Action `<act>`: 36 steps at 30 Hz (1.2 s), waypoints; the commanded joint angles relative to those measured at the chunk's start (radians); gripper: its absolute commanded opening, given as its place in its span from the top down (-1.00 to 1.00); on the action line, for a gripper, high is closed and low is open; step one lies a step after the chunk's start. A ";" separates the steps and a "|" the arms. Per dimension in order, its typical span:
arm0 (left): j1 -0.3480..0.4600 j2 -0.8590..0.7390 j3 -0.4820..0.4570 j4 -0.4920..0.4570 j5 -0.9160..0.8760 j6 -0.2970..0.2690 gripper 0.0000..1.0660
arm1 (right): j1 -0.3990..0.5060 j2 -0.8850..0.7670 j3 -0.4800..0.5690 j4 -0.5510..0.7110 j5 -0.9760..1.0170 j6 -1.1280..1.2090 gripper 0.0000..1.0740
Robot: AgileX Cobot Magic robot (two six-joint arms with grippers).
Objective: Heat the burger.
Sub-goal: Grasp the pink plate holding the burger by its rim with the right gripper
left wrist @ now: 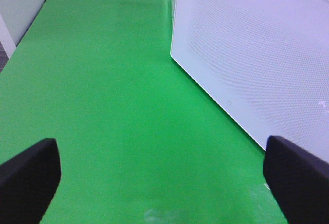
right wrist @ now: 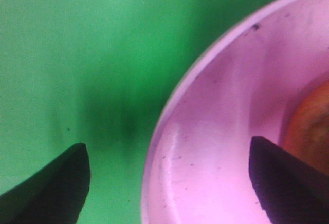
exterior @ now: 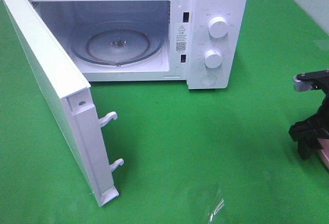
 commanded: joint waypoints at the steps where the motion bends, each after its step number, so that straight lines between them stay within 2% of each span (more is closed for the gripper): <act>1: -0.006 -0.019 0.003 0.001 -0.009 -0.002 -0.88 | -0.006 0.035 0.022 -0.001 -0.021 0.015 -0.46; 11: -0.006 -0.019 0.003 0.001 -0.009 -0.002 -0.88 | -0.006 0.058 0.024 -0.001 -0.033 0.031 -0.31; 13: -0.006 -0.019 0.003 0.001 -0.009 -0.002 -0.88 | -0.006 0.058 0.024 -0.001 -0.027 0.062 -0.06; 14: -0.006 -0.019 0.003 0.001 -0.009 -0.002 -0.88 | -0.006 0.058 0.024 -0.001 -0.027 0.062 -0.06; 15: -0.006 -0.019 0.003 0.001 -0.009 -0.002 -0.88 | -0.006 0.058 0.024 -0.002 -0.019 0.073 0.13; 16: -0.006 -0.019 0.003 0.001 -0.009 -0.002 -0.88 | -0.006 0.058 0.024 -0.002 -0.019 0.073 0.13; 17: -0.006 -0.019 0.003 0.001 -0.009 -0.002 -0.88 | -0.006 0.058 0.024 -0.004 -0.011 0.074 0.38; 18: -0.006 -0.019 0.003 0.001 -0.009 -0.002 -0.88 | -0.006 0.058 0.024 -0.004 -0.011 0.074 0.38; 19: -0.006 -0.019 0.003 0.001 -0.009 -0.002 -0.88 | -0.006 0.058 0.024 -0.004 -0.011 0.074 0.52; 20: -0.006 -0.019 0.003 0.001 -0.009 -0.002 -0.88 | -0.006 0.058 0.024 -0.004 -0.011 0.074 0.52; 22: -0.006 -0.019 0.003 0.001 -0.009 -0.002 -0.88 | -0.006 0.058 0.024 -0.004 -0.011 0.074 0.94; 24: -0.006 -0.019 0.003 0.001 -0.009 -0.002 -0.88 | -0.006 0.058 0.024 -0.004 -0.011 0.074 1.00; 36: -0.006 -0.019 0.003 0.001 -0.009 -0.002 -0.88 | -0.002 0.050 0.024 -0.005 0.003 0.078 1.00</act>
